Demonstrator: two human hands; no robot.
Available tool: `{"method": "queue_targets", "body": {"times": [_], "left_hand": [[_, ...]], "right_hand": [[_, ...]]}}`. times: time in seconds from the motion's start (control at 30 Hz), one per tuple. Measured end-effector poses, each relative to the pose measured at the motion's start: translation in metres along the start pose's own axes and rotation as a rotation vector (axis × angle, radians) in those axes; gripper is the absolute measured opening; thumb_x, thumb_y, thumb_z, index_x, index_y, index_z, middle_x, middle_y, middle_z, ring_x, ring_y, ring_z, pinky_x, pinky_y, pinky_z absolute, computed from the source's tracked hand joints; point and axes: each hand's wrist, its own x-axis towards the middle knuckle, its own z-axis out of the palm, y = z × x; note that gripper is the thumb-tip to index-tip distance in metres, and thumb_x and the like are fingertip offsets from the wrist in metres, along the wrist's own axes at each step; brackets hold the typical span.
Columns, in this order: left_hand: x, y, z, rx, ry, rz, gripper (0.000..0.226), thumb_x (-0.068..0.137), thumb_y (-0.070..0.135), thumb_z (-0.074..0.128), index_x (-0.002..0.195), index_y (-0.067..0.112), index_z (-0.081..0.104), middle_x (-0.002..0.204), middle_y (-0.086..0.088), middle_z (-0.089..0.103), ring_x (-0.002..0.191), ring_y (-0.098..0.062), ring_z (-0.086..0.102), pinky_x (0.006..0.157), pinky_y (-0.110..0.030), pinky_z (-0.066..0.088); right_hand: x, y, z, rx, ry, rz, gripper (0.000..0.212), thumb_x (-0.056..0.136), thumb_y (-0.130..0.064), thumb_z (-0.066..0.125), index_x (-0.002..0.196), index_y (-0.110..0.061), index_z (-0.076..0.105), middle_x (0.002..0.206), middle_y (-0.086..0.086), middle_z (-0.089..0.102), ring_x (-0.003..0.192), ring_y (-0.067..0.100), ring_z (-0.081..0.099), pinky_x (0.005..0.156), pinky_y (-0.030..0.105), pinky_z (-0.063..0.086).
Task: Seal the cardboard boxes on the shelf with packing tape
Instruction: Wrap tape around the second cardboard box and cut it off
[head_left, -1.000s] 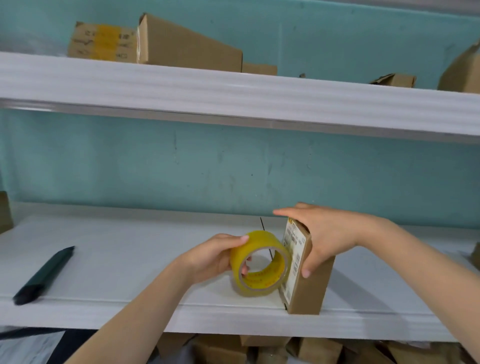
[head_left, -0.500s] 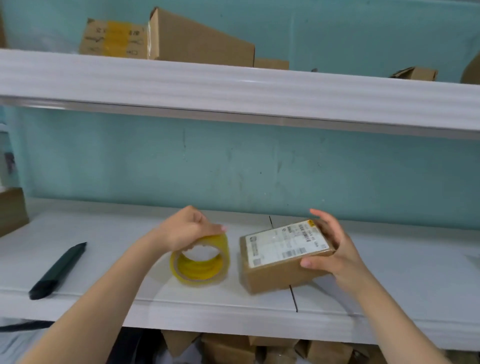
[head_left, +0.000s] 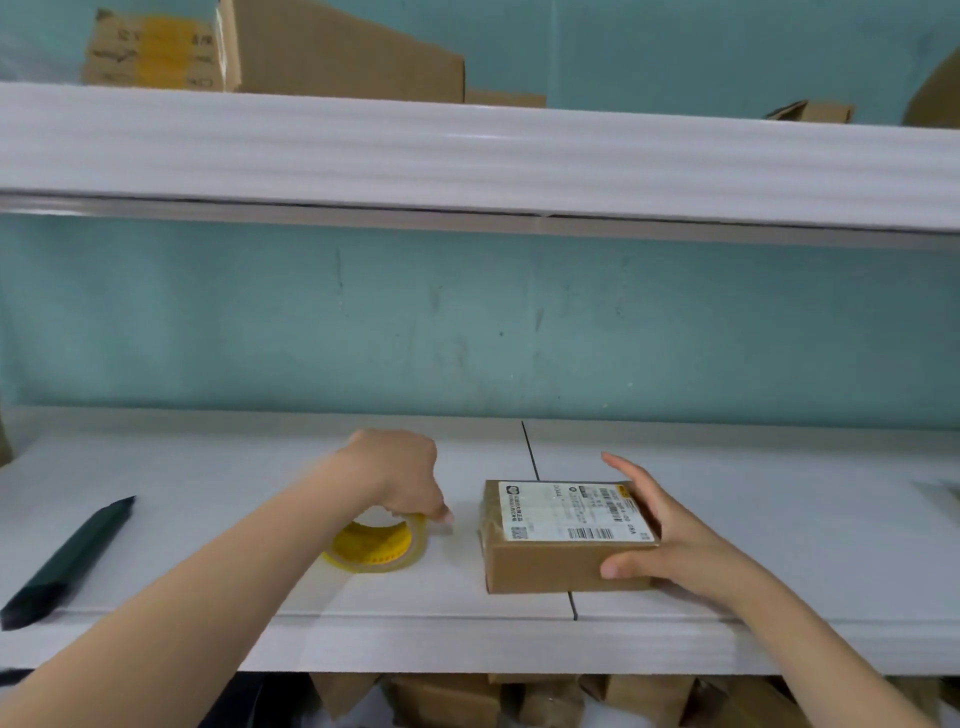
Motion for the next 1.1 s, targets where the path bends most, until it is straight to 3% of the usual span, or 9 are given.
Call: {"method": "queue_targets", "body": {"times": [0.17,0.3,0.37,0.47,0.57,0.73,0.83,1.03,1.1], "left_hand": [[0.002,0.033,0.004,0.274,0.069,0.06,0.03,0.076,0.046,0.057,0.07,0.018,0.049,0.064,0.005,0.046,0.07,-0.024,0.052,0.054,-0.024,0.03],[0.001,0.045,0.01,0.372,0.156,0.145,0.012,0.079,0.033,0.051,0.079,0.022,0.048,0.085,0.001,0.062,0.08,-0.024,0.061,0.058,-0.024,0.032],[0.0,0.049,0.011,0.393,0.147,0.162,0.012,0.079,0.034,0.052,0.08,0.023,0.048,0.08,0.001,0.059,0.078,-0.023,0.059,0.057,-0.024,0.03],[0.0,0.05,0.011,0.391,0.149,0.147,0.014,0.079,0.034,0.054,0.078,0.022,0.048,0.076,0.001,0.056,0.078,-0.023,0.059,0.056,-0.023,0.029],[0.002,0.042,0.007,0.318,0.169,0.089,0.019,0.077,0.035,0.056,0.071,0.02,0.047,0.072,0.001,0.055,0.073,-0.024,0.057,0.053,-0.021,0.028],[0.009,0.042,0.008,0.316,0.178,0.095,0.015,0.078,0.034,0.053,0.075,0.02,0.048,0.072,0.001,0.054,0.074,-0.023,0.056,0.057,-0.025,0.03],[0.014,0.038,0.009,0.292,0.169,0.071,0.018,0.077,0.035,0.052,0.072,0.019,0.047,0.064,0.003,0.044,0.069,-0.023,0.051,0.055,-0.024,0.03],[0.015,0.02,0.012,0.164,0.238,0.033,0.024,0.074,0.041,0.057,0.073,0.02,0.045,0.063,0.005,0.042,0.069,-0.022,0.05,0.053,-0.025,0.029],[0.009,-0.002,0.007,0.019,0.243,-0.03,0.041,0.069,0.056,0.062,0.065,0.019,0.046,0.058,0.005,0.044,0.062,-0.019,0.049,0.053,-0.026,0.031]], "right_hand": [[0.0,-0.017,-0.017,-0.421,-0.162,0.074,0.109,0.059,-0.045,0.083,0.132,-0.065,0.006,0.146,-0.016,0.025,0.137,0.008,0.025,0.115,0.034,0.022],[0.006,-0.065,-0.024,-0.456,-0.063,-0.085,0.107,0.058,-0.068,0.069,0.132,-0.061,-0.007,0.146,-0.034,-0.018,0.137,-0.011,-0.015,0.116,0.027,0.0],[0.017,-0.084,0.001,-0.824,-0.092,-0.167,0.106,0.064,-0.075,0.058,0.142,-0.046,-0.008,0.152,-0.022,-0.019,0.138,-0.002,-0.023,0.118,0.035,-0.004],[0.03,-0.089,0.035,-1.356,-0.232,-0.043,0.103,0.064,-0.08,0.052,0.145,-0.023,0.024,0.156,0.002,0.019,0.145,0.019,0.005,0.115,0.054,-0.007],[0.035,-0.093,0.042,-1.584,-0.232,0.066,0.084,0.06,-0.086,0.044,0.108,-0.018,0.061,0.111,0.006,0.063,0.117,0.026,0.049,0.11,0.057,-0.014],[0.05,-0.076,0.058,-1.253,-0.349,-0.041,0.114,0.063,-0.082,0.05,0.147,-0.014,0.015,0.158,0.01,0.009,0.145,0.02,0.008,0.118,0.042,0.004],[0.062,-0.073,0.058,-1.177,-0.241,-0.123,0.096,0.061,-0.08,0.054,0.135,-0.021,0.037,0.135,0.006,0.044,0.128,0.027,0.038,0.1,0.035,0.034],[0.067,-0.053,0.069,-1.092,-0.291,-0.103,0.111,0.058,-0.071,0.065,0.143,-0.042,0.001,0.153,0.007,0.016,0.141,0.025,0.014,0.112,0.038,0.016],[0.066,-0.055,0.063,-1.061,-0.286,-0.123,0.105,0.061,-0.063,0.07,0.142,-0.049,0.004,0.146,0.004,0.027,0.134,0.025,0.025,0.108,0.035,0.024]]}}
